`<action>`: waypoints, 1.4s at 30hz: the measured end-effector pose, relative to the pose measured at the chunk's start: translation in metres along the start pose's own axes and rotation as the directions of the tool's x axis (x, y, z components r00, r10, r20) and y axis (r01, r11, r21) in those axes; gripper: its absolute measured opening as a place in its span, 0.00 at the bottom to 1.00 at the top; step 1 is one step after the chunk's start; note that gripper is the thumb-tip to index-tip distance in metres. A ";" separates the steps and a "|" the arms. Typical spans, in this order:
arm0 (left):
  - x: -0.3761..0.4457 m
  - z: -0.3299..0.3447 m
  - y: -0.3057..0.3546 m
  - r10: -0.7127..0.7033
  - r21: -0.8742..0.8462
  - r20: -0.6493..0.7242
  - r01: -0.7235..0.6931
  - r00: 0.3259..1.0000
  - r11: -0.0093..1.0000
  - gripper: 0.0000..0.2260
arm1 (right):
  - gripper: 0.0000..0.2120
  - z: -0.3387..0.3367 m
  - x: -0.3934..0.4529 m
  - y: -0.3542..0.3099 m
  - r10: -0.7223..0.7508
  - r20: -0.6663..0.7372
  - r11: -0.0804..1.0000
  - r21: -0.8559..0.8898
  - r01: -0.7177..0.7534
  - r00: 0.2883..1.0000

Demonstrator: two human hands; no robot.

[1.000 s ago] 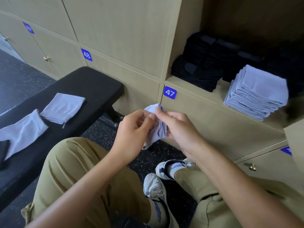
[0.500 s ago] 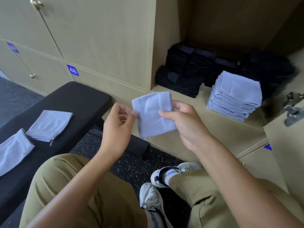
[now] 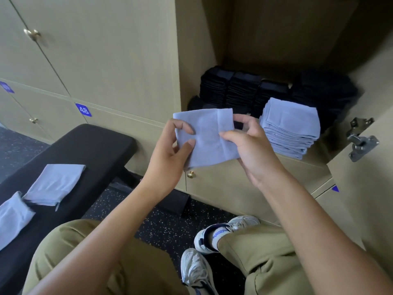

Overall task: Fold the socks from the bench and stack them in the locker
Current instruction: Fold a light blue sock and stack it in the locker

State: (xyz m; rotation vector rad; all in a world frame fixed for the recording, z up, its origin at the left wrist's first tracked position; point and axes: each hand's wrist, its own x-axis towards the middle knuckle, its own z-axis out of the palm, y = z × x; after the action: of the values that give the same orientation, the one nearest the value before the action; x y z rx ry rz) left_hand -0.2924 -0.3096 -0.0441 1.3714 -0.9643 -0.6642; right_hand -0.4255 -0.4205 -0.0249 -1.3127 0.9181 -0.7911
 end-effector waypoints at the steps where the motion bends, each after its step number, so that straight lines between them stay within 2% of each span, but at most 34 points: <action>1: 0.006 0.005 0.003 0.004 0.011 -0.003 -0.004 1.000 1.000 0.05 | 0.20 -0.004 0.001 -0.003 -0.042 -0.045 0.999 -0.024 0.041 0.998; 5: 0.035 0.024 0.012 0.035 0.056 0.019 -0.036 0.999 0.998 0.07 | 0.20 -0.024 0.003 -0.013 -0.199 -0.143 0.976 -0.121 0.182 0.970; 9: 0.063 0.044 0.018 0.101 0.161 0.068 -0.111 0.993 0.981 0.09 | 0.15 -0.048 0.010 -0.021 -0.267 -0.171 0.957 -0.165 0.239 0.948; 13: 0.087 0.062 0.024 0.086 0.248 0.156 -0.124 0.984 0.961 0.16 | 0.15 -0.074 0.018 -0.025 -0.332 -0.195 0.926 -0.255 0.280 0.923; 17: 0.111 0.083 0.036 0.075 0.302 0.244 -0.149 0.967 0.942 0.20 | 0.18 -0.101 0.029 -0.025 -0.382 -0.254 0.890 -0.361 0.279 0.888; 25: 0.155 0.124 0.048 0.030 0.313 0.359 -0.150 0.933 0.938 0.19 | 0.13 -0.138 0.049 -0.022 -0.422 -0.420 0.878 -0.409 0.247 0.804; 31: 0.171 0.142 0.041 -0.022 0.302 0.426 -0.119 0.905 0.946 0.20 | 0.14 -0.149 0.061 -0.018 -0.438 -0.428 0.844 -0.497 0.199 0.791; 42: 0.190 0.160 0.017 -0.095 0.454 0.447 -0.134 0.889 0.881 0.21 | 0.15 -0.156 0.073 -0.007 -0.366 -0.415 0.795 -0.605 0.047 0.833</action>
State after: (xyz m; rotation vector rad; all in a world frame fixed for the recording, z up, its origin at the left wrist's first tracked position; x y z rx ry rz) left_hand -0.3419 -0.5507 -0.0042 1.6644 -1.6039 -0.7883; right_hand -0.5330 -0.5552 -0.0295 -1.8002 1.5466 -1.1335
